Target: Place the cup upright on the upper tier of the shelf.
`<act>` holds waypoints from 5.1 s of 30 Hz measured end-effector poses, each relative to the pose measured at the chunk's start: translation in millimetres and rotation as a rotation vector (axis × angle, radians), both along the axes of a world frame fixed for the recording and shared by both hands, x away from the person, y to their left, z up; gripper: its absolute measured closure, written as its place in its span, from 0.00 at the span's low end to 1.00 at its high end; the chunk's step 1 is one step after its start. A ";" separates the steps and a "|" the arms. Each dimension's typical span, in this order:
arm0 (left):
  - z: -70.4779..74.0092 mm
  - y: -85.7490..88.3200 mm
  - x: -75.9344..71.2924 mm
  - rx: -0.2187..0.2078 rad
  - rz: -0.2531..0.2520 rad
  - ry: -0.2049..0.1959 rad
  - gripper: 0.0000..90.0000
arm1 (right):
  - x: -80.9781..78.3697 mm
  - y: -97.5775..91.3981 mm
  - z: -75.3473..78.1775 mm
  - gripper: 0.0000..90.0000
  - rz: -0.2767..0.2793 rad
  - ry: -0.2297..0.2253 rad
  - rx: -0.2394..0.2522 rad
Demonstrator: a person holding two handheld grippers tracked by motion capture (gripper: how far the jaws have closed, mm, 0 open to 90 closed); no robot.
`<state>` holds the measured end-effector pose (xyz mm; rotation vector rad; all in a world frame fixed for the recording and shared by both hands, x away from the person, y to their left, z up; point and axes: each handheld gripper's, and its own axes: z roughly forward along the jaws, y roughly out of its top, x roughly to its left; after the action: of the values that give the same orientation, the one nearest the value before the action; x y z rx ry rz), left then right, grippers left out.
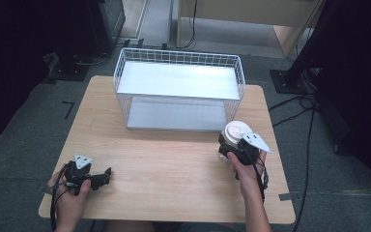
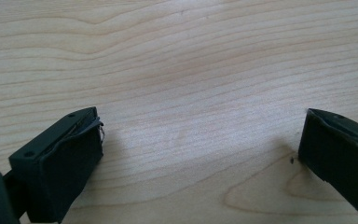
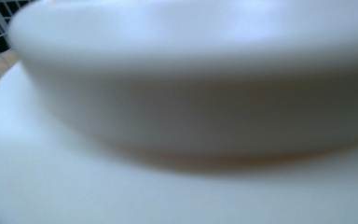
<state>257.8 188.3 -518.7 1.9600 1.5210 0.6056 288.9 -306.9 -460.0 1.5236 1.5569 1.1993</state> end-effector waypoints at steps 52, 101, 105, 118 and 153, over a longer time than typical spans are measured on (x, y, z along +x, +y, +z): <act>-0.3 -0.5 0.6 0.000 0.001 -0.004 0.00 | 14.5 60.1 108.5 0.17 0.088 -0.266 0.002; -0.2 0.1 0.5 -0.008 0.002 -0.004 0.00 | 95.1 114.7 186.5 0.17 0.032 -0.420 0.015; -0.2 0.3 0.6 -0.009 0.002 -0.006 0.00 | 107.6 120.5 183.7 0.17 0.022 -0.407 0.009; -0.1 0.6 0.6 -0.010 0.001 -0.007 0.00 | 150.3 143.5 182.0 0.17 0.008 -0.382 0.004; 0.0 1.0 0.9 -0.011 -0.003 -0.005 0.00 | 155.7 147.2 145.0 0.00 0.070 -0.281 -0.055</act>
<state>258.6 189.3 -518.7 1.9501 1.5154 0.5995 444.6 -159.6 -315.0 1.2144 1.4514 1.3345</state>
